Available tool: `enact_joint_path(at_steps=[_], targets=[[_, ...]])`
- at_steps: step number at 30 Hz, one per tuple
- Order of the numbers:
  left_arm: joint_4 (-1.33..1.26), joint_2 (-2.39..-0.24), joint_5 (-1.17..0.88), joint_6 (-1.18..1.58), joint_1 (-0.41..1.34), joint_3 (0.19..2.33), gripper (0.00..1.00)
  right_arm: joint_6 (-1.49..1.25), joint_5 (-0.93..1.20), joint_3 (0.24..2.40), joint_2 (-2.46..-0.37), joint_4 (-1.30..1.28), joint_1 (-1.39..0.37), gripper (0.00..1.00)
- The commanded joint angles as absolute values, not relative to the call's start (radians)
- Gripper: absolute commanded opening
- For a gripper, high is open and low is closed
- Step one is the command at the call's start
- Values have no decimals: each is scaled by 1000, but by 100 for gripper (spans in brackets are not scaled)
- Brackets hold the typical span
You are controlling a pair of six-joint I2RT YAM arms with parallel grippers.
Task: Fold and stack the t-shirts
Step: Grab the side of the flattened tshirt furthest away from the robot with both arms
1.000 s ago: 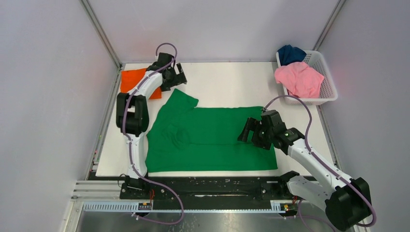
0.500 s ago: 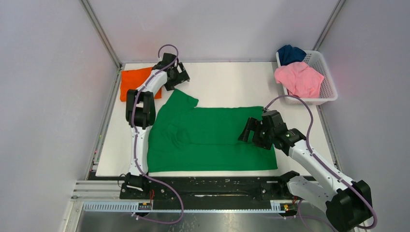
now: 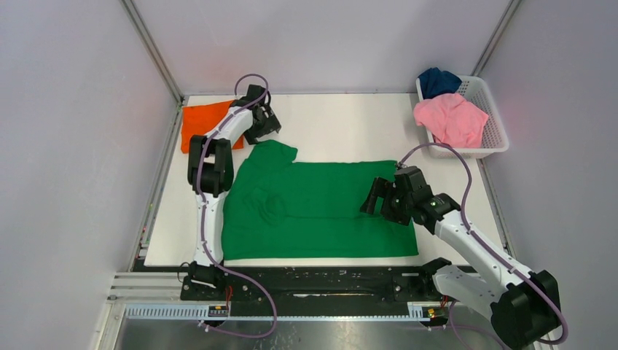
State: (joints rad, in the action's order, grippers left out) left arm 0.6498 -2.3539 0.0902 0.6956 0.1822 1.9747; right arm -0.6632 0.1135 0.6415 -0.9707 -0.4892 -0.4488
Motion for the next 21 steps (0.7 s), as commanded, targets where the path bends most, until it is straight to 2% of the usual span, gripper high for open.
enact_joint_path(at_steps=[1,4,9,12,14,18,21], targets=[[838,-2422,191,670,195,2076,76,-644,86,682,-988,-499,-443,98],[890,-2455,224,666,211,2119,61,-637,68,683,-995,-500,-442,98],[898,-2474,240,658,231,2133,46,-617,50,696,-1012,-501,-437,98],[899,-2483,237,648,232,2138,24,-613,25,710,-1028,-504,-429,98],[897,-2480,231,634,231,2142,1,-613,-16,725,-1044,-504,-413,98],[882,-2434,221,596,232,2139,0,-610,-74,792,-1106,-505,-350,98],[793,-2334,189,574,234,2048,0,-579,-114,866,-1195,-506,-309,98]])
